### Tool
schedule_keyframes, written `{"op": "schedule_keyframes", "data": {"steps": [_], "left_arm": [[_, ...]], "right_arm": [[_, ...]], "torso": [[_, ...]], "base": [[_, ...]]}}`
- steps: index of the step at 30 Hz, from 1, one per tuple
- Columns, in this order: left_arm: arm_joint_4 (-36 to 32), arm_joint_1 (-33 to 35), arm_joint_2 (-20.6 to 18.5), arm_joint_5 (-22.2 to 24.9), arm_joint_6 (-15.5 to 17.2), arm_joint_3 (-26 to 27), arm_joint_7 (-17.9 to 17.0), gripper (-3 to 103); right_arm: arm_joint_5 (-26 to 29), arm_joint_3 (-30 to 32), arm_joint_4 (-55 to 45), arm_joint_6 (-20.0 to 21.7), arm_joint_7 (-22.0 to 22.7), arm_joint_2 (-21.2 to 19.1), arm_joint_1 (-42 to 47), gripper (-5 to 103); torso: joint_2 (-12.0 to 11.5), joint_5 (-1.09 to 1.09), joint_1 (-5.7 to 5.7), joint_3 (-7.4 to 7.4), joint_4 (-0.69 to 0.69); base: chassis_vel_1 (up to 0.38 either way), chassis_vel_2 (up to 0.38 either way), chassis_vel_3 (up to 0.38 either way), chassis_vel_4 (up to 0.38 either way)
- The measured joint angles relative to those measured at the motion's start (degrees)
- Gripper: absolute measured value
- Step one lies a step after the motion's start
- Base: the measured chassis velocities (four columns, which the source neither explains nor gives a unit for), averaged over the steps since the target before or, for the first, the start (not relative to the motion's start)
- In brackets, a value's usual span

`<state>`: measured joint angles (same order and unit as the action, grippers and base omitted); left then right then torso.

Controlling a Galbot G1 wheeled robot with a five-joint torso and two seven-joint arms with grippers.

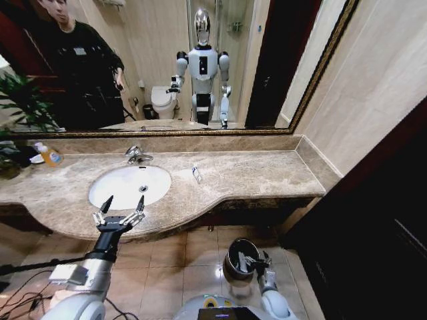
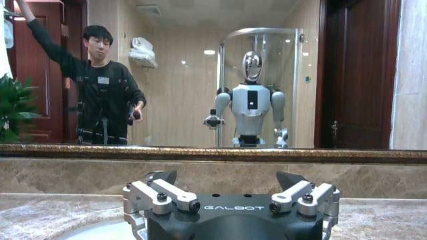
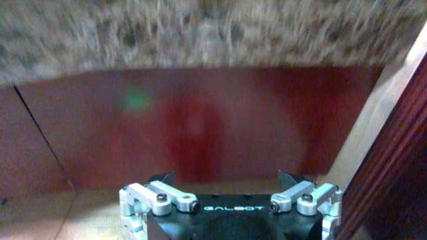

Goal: Pick up the trash from the sink and place it in the trash bin.

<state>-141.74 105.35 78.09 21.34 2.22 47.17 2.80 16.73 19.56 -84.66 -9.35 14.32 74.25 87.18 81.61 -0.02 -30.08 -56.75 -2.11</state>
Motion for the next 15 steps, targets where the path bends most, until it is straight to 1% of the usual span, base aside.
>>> {"op": "schedule_keyframes", "data": {"steps": [1,3,5,6,8,10,12,13,15], "left_arm": [[0.0,0.0,0.0,0.0,0.0,0.0,0.0,100],[0.0,0.0,0.0,0.0,0.0,0.0,0.0,100],[0.0,0.0,0.0,0.0,0.0,0.0,0.0,100],[0.0,0.0,0.0,0.0,0.0,0.0,0.0,100],[0.0,0.0,0.0,0.0,0.0,0.0,0.0,100],[0.0,0.0,0.0,0.0,0.0,0.0,0.0,100],[0.0,0.0,0.0,0.0,0.0,0.0,0.0,100],[0.0,0.0,0.0,0.0,0.0,0.0,0.0,100],[0.0,0.0,0.0,0.0,0.0,0.0,0.0,100]], "right_arm": [[0.0,0.0,0.0,0.0,0.0,0.0,0.0,100],[0.6,0.7,-5.5,0.2,0.2,-1.9,2.7,100],[1.1,1.6,-10.8,0.8,0.2,-2.9,4.9,100],[1.7,2.7,-18.9,2.6,0.4,-3.4,7.0,100],[1.7,2.7,-27.0,4.7,0.7,-3.6,8.2,100],[1.7,2.6,-28.2,5.1,0.8,-3.5,8.2,100],[1.5,1.3,-33.0,7.1,1.0,-3.3,7.5,100],[1.5,1.3,-33.0,7.1,1.0,-3.3,7.5,100],[1.6,-0.1,-36.0,9.5,1.2,-3.3,5.0,100]], "torso": [[0.0,0.0,0.0,0.0,0.0],[0.0,0.02,0.0,0.0,0.0],[0.0,0.01,0.0,0.0,0.0],[0.0,0.02,0.0,0.0,0.0],[0.0,0.02,0.0,0.0,0.0],[0.0,0.03,0.0,0.0,0.0],[0.0,0.02,0.0,0.0,0.0],[0.0,0.02,0.0,0.0,0.0],[0.0,0.02,0.0,0.0,0.01]], "base": [[0.0,0.0,0.0,0.0],[0.0,0.0,0.0,0.0],[0.0,0.0,0.0,0.0],[0.0,0.0,0.0,0.0],[0.0,0.0,0.0,0.0],[0.0,0.0,0.0,0.0],[0.0,0.0,0.0,0.0],[0.0,0.0,0.0,0.0],[0.0,0.0,0.0,0.0]]}}
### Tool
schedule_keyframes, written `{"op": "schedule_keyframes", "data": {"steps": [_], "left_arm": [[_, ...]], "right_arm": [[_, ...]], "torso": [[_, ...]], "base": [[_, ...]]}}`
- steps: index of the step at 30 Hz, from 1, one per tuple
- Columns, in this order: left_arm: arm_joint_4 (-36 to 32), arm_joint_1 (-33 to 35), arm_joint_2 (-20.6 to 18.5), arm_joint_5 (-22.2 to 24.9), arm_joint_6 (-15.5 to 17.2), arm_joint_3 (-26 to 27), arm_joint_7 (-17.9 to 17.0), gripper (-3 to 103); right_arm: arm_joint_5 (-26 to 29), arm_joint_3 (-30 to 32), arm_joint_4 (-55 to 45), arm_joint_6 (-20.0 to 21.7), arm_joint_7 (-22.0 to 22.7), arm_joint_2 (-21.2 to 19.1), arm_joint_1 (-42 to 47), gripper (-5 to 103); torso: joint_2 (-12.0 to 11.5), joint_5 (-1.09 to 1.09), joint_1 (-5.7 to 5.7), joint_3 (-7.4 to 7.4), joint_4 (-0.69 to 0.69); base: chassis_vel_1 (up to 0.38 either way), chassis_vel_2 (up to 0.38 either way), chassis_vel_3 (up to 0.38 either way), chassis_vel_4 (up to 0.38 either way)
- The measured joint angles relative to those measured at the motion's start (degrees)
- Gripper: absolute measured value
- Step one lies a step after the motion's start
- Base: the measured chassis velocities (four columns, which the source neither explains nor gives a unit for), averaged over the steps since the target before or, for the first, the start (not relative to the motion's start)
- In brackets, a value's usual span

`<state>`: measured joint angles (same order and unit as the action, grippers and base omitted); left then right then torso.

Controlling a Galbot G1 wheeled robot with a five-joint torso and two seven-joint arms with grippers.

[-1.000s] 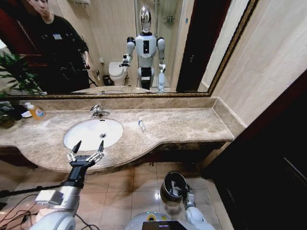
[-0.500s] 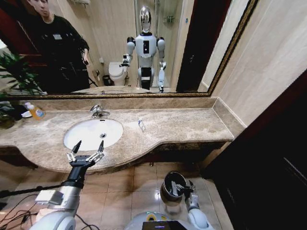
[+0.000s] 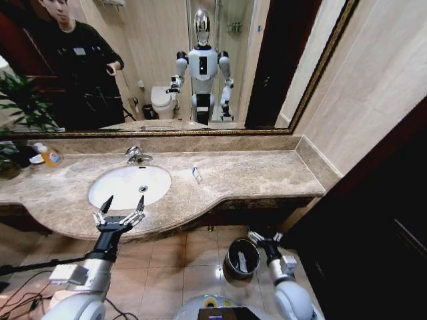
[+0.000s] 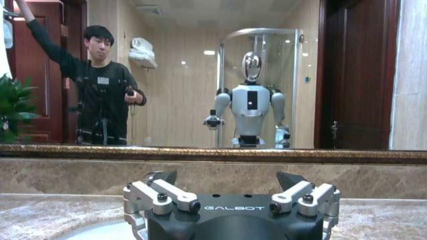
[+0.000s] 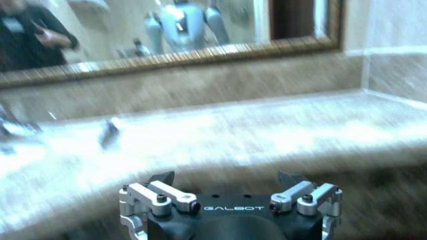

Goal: Pick up the trash from the sink and place it in the trash bin.

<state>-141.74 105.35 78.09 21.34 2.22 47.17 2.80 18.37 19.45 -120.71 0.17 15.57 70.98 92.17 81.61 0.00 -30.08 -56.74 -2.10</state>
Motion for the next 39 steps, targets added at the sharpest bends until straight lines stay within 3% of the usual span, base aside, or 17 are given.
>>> {"op": "schedule_keyframes", "data": {"steps": [7,9,14,20,28,39], "left_arm": [[0.0,0.0,0.0,0.0,0.0,0.0,0.0,100],[0.0,0.0,0.0,0.0,0.0,0.0,0.0,100],[0.0,0.0,0.0,0.0,0.0,0.0,0.0,100],[0.0,0.0,0.0,0.0,0.0,0.0,0.0,100],[0.0,0.0,0.0,0.0,0.0,0.0,0.0,100],[0.0,0.0,0.0,0.0,0.0,0.0,0.0,100]], "right_arm": [[3.3,-3.0,-0.2,6.9,-1.4,-1.8,-12.1,100],[5.3,-3.7,2.7,8.8,-5.1,-3.2,-17.6,100],[6.8,-7.2,9.0,9.3,-9.2,-5.4,-27.7,100],[8.9,-12.2,14.4,10.0,-11.1,-5.5,-35.7,100],[10.8,-21.9,24.9,11.5,-9.2,-1.1,-48.9,100],[15.9,-27.1,31.2,14.6,-4.6,2.8,-55.4,100]], "torso": [[0.0,0.0,-0.01,-0.01,-0.01],[0.0,0.0,-0.01,-0.01,-0.01],[0.0,0.0,-0.01,-0.01,-0.01],[0.0,0.0,-0.01,-0.01,-0.01],[0.0,0.0,-0.01,-0.01,-0.01],[0.0,0.01,-0.01,-0.01,-0.01]], "base": [[0.0,0.0,0.0,0.0],[0.0,0.0,0.0,0.0],[0.0,0.0,0.0,0.0],[0.0,0.0,0.0,0.0],[0.0,0.0,0.0,0.0],[0.0,0.0,0.0,0.0]]}}
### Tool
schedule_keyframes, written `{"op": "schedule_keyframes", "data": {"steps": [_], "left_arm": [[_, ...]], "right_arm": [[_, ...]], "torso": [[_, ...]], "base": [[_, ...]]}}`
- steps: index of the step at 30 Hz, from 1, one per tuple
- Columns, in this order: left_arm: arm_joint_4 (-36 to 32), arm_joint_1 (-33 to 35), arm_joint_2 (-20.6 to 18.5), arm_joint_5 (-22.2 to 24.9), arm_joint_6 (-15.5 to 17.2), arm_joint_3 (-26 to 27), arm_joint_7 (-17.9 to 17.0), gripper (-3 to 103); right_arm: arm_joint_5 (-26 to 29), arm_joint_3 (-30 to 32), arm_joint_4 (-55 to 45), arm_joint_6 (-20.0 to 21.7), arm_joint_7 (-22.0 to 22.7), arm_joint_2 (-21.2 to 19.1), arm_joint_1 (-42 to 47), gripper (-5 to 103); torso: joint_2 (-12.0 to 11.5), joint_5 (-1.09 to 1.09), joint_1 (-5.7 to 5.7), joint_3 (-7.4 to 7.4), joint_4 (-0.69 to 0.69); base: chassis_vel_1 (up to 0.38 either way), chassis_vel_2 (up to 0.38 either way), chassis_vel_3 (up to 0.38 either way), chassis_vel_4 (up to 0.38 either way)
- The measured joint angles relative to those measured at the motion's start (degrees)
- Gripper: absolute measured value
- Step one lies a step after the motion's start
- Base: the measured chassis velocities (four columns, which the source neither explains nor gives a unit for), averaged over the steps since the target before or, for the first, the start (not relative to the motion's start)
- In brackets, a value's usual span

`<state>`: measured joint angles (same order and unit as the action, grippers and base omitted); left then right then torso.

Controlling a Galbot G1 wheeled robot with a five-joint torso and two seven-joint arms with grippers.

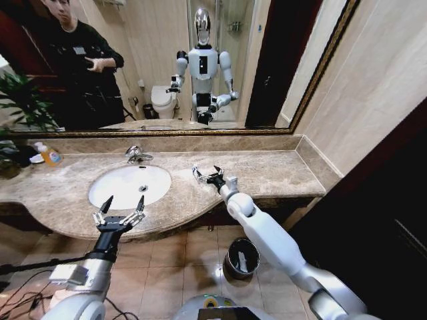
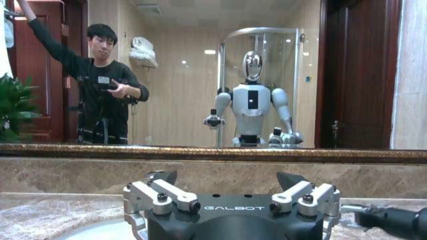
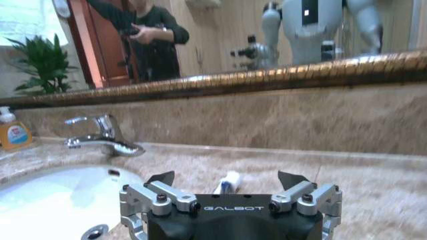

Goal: Pick up the trash from the sink and place it in the trash bin.

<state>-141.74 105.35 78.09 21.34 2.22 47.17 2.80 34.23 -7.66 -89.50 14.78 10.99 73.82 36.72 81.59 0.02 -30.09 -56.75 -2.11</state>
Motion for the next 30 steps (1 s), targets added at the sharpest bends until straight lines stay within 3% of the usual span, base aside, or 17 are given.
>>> {"op": "schedule_keyframes", "data": {"steps": [9,11,13,14,16,18,21,22,24,25,28,30], "left_arm": [[0.0,0.0,0.0,0.0,0.0,0.0,0.0,100],[0.0,0.0,0.0,0.0,0.0,0.0,0.0,100],[0.0,0.0,0.0,0.0,0.0,0.0,0.0,100],[0.0,0.0,0.0,0.0,0.0,0.0,0.0,100],[0.0,0.0,0.0,0.0,0.0,0.0,0.0,100],[0.0,0.0,0.0,0.0,0.0,0.0,0.0,100],[0.0,0.0,0.0,0.0,0.0,0.0,0.0,100],[0.0,0.0,0.0,0.0,0.0,0.0,0.0,100],[0.0,0.0,0.0,0.0,0.0,0.0,0.0,100],[0.0,0.0,0.0,0.0,0.0,0.0,0.0,100],[0.0,0.0,0.0,0.0,0.0,0.0,0.0,100],[0.0,0.0,0.0,0.0,0.0,0.0,0.0,100]], "right_arm": [[-0.5,-2.1,3.2,0.0,1.5,2.2,0.6,102],[-0.7,-2.3,4.2,0.0,1.7,2.9,0.7,95],[-0.7,-2.4,4.6,0.0,1.8,3.2,0.7,95],[-1.1,-2.4,5.6,-0.2,1.9,3.9,0.7,84],[-1.3,-2.4,5.9,-0.3,1.9,4.1,0.7,84],[-1.9,-2.5,6.8,-0.7,2.2,4.8,0.5,73],[-2.1,-2.5,7.0,-0.9,2.4,4.9,0.3,68],[-2.2,-2.5,7.1,-1.0,2.4,4.9,0.3,57],[-2.2,-2.6,7.1,-1.0,2.4,4.8,0.3,57],[-2.3,-2.6,7.1,-1.1,2.4,4.6,0.2,46],[-2.3,-2.5,7.1,-1.1,2.3,4.4,0.2,41],[-2.4,-2.3,7.1,-1.1,2.3,4.3,0.1,30]], "torso": [[0.0,0.0,0.01,0.0,0.01],[0.0,-0.01,0.01,0.0,0.0],[0.0,-0.01,0.01,0.0,0.0],[0.0,-0.01,0.01,0.0,0.0],[0.0,-0.01,0.01,0.0,0.0],[0.0,-0.02,0.01,0.0,0.0],[0.0,-0.01,0.01,0.0,0.0],[0.0,-0.01,0.01,0.0,0.0],[0.0,-0.02,0.01,0.0,0.0],[0.0,-0.01,0.01,0.0,0.01],[0.0,-0.02,0.01,0.0,0.01],[0.0,-0.02,0.01,0.0,0.0]], "base": [[0.0,0.0,0.0,0.0],[0.0,0.0,0.0,0.0],[0.0,0.0,0.0,0.0],[0.0,0.0,0.0,0.0],[0.0,0.0,0.0,0.0],[0.0,0.0,0.0,0.0],[0.0,0.0,0.0,0.0],[0.0,0.0,0.0,0.0],[0.0,0.0,0.0,0.0],[0.0,0.0,0.0,0.0],[0.0,0.0,0.0,0.0],[0.0,0.0,0.0,0.0]]}}
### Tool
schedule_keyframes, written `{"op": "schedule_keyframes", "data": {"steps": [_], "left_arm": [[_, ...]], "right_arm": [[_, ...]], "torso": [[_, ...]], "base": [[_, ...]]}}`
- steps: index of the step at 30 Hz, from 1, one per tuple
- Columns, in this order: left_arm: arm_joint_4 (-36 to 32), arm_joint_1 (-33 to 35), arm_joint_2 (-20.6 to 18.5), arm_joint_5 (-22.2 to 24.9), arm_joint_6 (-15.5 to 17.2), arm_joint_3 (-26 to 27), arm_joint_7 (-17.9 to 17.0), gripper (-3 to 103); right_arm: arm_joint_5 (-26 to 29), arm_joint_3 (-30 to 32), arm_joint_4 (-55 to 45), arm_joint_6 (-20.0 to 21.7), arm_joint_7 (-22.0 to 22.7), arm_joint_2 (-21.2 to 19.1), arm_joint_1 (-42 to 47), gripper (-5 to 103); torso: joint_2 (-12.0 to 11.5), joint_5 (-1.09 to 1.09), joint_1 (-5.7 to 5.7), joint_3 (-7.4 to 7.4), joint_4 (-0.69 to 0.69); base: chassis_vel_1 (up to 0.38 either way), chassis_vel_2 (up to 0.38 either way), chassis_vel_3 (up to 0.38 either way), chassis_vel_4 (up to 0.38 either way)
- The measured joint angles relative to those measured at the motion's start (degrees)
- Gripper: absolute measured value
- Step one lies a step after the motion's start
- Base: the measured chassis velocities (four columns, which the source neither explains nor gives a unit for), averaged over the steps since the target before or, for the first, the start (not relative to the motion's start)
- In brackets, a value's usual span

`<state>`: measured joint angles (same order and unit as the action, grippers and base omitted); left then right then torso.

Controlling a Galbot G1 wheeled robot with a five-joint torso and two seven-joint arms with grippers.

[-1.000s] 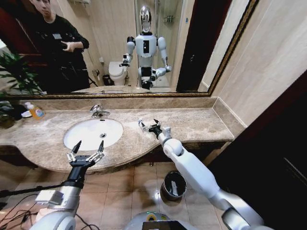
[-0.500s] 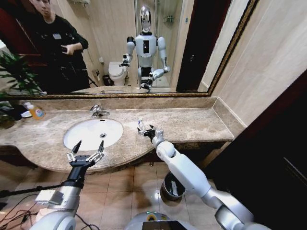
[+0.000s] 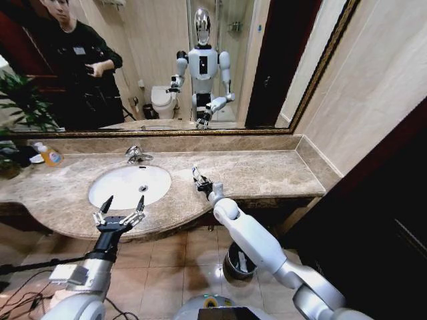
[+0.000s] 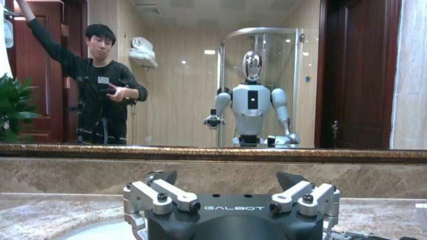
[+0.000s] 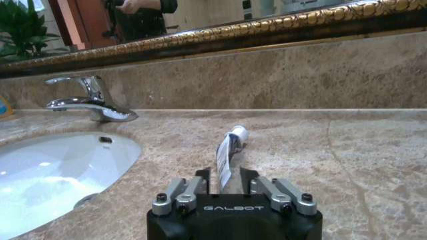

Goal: Pick up the trash from the sink and place it in the trash bin.

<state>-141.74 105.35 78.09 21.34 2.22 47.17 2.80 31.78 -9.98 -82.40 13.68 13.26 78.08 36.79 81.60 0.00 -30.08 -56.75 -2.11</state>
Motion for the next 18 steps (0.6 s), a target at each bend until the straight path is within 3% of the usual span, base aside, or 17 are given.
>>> {"op": "schedule_keyframes", "data": {"steps": [1,4,8,18], "left_arm": [[0.0,0.0,0.0,0.0,0.0,0.0,0.0,100],[0.0,0.0,0.0,0.0,0.0,0.0,0.0,100],[0.0,0.0,0.0,0.0,0.0,0.0,0.0,100],[0.0,0.0,0.0,0.0,0.0,0.0,0.0,100]], "right_arm": [[0.0,0.0,0.0,0.0,0.0,0.0,0.0,30],[0.0,0.1,0.1,0.0,-0.1,-0.4,-0.3,14],[-0.3,0.0,0.0,-0.3,0.0,-0.9,-0.3,2],[-1.2,1.0,-5.4,-0.8,1.5,-4.0,1.3,0]], "torso": [[0.0,0.0,0.0,0.0,0.0],[0.0,0.0,0.0,0.0,0.0],[0.0,0.0,0.0,0.0,0.0],[0.0,0.0,0.0,0.0,0.0]], "base": [[0.0,0.0,0.0,0.0],[0.0,0.0,0.0,0.0],[0.0,0.0,0.0,0.0],[0.0,0.0,0.0,0.0]]}}
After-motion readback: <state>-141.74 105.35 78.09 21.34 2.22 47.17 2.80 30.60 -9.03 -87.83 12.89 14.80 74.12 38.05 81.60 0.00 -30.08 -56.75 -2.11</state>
